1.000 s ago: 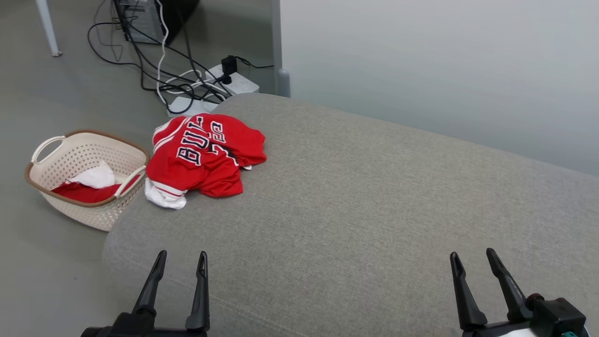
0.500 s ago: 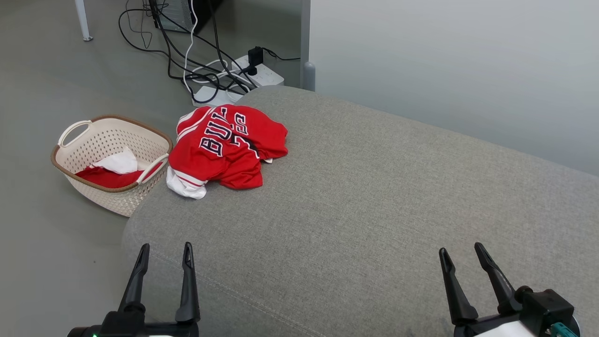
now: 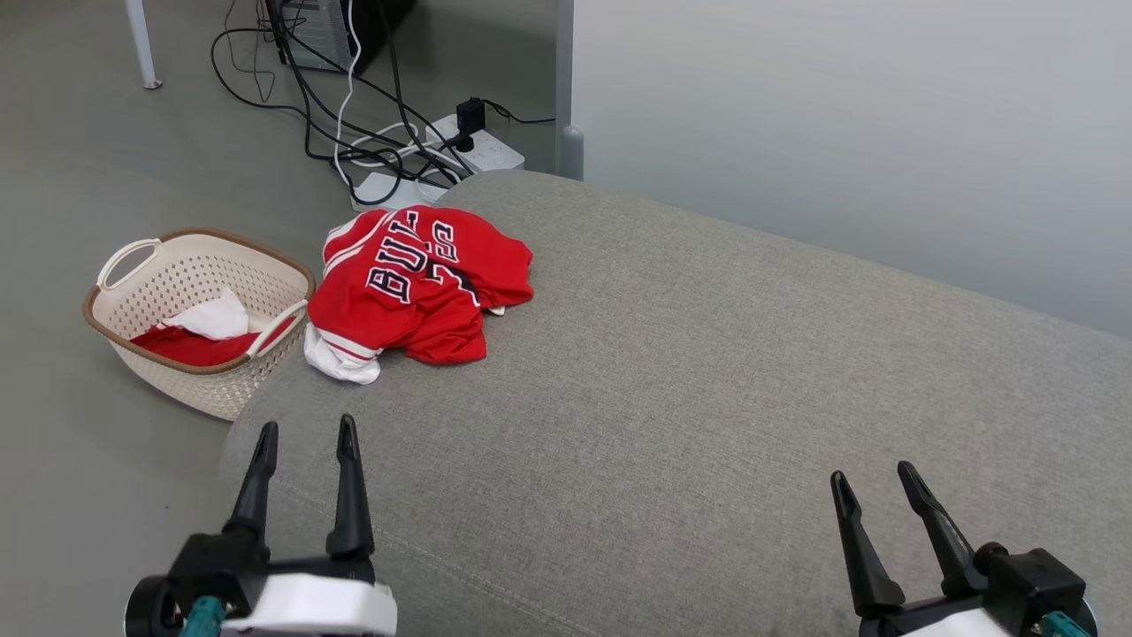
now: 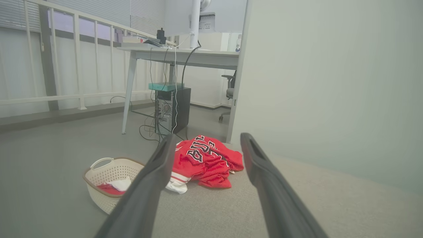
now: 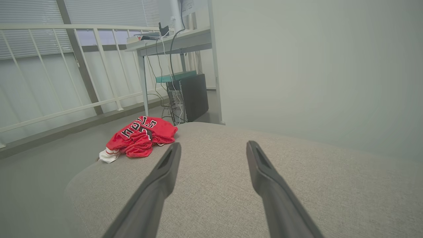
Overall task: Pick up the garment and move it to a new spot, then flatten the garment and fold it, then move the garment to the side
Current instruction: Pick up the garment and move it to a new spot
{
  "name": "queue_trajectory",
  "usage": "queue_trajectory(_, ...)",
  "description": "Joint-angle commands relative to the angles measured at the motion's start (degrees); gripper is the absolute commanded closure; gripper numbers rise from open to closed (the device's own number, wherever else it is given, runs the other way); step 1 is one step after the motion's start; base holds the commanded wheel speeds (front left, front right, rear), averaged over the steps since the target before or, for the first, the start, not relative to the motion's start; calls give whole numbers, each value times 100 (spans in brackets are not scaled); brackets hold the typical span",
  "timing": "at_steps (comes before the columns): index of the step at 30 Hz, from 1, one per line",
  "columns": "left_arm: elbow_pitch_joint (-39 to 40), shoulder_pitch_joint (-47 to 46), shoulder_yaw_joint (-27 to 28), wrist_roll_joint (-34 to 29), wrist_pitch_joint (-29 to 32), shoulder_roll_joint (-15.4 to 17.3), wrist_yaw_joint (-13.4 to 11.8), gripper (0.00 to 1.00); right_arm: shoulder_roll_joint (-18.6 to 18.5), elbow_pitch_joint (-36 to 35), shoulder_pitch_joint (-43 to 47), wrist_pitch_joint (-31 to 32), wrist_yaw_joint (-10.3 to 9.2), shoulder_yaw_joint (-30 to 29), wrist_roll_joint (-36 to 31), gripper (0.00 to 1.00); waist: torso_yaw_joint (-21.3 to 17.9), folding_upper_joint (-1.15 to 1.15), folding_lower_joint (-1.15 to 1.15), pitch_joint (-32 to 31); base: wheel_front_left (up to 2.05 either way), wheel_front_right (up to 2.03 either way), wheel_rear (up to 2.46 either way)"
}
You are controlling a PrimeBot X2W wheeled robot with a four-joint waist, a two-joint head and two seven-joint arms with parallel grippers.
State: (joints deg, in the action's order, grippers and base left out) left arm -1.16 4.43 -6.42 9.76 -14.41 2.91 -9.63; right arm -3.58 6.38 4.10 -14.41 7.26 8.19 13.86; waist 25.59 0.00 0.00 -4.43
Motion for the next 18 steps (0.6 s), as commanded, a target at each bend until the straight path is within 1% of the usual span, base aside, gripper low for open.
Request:
queue_trajectory(1, 4, -606, 147, 430, -59, -3, 17, 0, -83, -140, -111, -59, 23, 110, 28, 0, -34, 0, 0, -4, 0, 0, 0)
queue_trajectory(5, -191, -1263, 128, 673, -59, -3, 19, 0, -70, -150, -128, -59, 23, 93, 212, 0, -242, 0, 0, 129, 0, 0, 0)
queue_trajectory(6, -191, -1263, 128, 673, -59, -3, 19, 0, -70, -150, -128, -59, 23, 93, 212, 0, -242, 0, 0, 129, 0, 0, 0)
queue_trajectory(8, -338, -1584, 110, 706, -59, -3, -16, 0, -149, -171, -210, -59, 23, 131, 210, 0, -379, 0, 0, 241, 0, 0, 0)
queue_trajectory(13, -1113, -2333, 188, 726, -59, -3, -161, 0, -385, -253, -494, -59, 23, 194, 195, 0, -778, 0, 0, 615, 0, 0, 0)
queue_trajectory(18, -1999, -3043, 451, 690, -59, -3, -284, 0, -585, -313, -688, -59, 23, 204, 191, 0, -1150, 0, 0, 992, 0, 0, 0)
